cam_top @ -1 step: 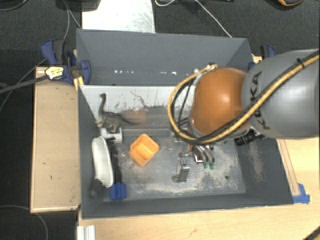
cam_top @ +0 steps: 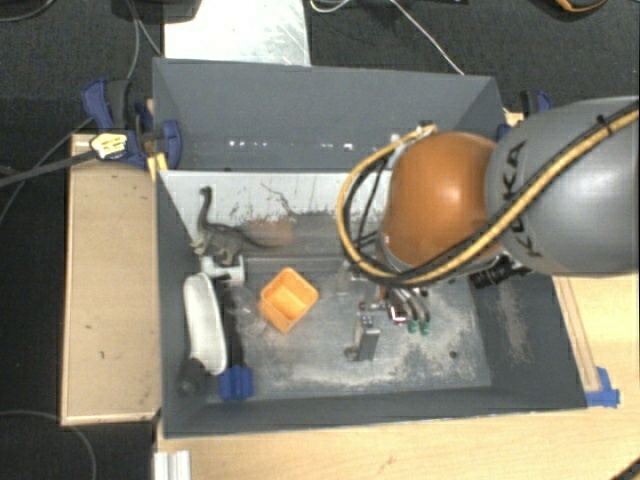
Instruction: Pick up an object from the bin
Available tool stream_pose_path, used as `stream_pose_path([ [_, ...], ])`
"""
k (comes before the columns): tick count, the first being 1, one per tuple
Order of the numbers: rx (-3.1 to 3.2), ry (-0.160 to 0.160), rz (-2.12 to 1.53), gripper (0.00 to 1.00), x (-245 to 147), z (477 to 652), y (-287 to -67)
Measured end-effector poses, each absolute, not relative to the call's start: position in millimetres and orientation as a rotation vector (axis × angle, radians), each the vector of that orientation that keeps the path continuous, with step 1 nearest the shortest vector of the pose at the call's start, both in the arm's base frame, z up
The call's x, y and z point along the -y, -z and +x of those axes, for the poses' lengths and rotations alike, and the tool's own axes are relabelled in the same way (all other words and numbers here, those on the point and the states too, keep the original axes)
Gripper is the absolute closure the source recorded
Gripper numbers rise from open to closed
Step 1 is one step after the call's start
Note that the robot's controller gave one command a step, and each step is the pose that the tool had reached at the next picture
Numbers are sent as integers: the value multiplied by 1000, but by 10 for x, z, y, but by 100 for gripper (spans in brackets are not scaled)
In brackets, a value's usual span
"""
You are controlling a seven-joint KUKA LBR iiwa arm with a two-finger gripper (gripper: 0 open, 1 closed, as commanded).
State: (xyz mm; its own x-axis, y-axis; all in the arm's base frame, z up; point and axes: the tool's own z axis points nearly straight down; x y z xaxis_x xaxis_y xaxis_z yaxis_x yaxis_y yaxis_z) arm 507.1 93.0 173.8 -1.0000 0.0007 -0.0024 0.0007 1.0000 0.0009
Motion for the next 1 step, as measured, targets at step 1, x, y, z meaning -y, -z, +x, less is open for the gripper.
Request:
stream_pose_path([
  [1,-3145,-3,-7,0,-1242,5647,-1250],
])
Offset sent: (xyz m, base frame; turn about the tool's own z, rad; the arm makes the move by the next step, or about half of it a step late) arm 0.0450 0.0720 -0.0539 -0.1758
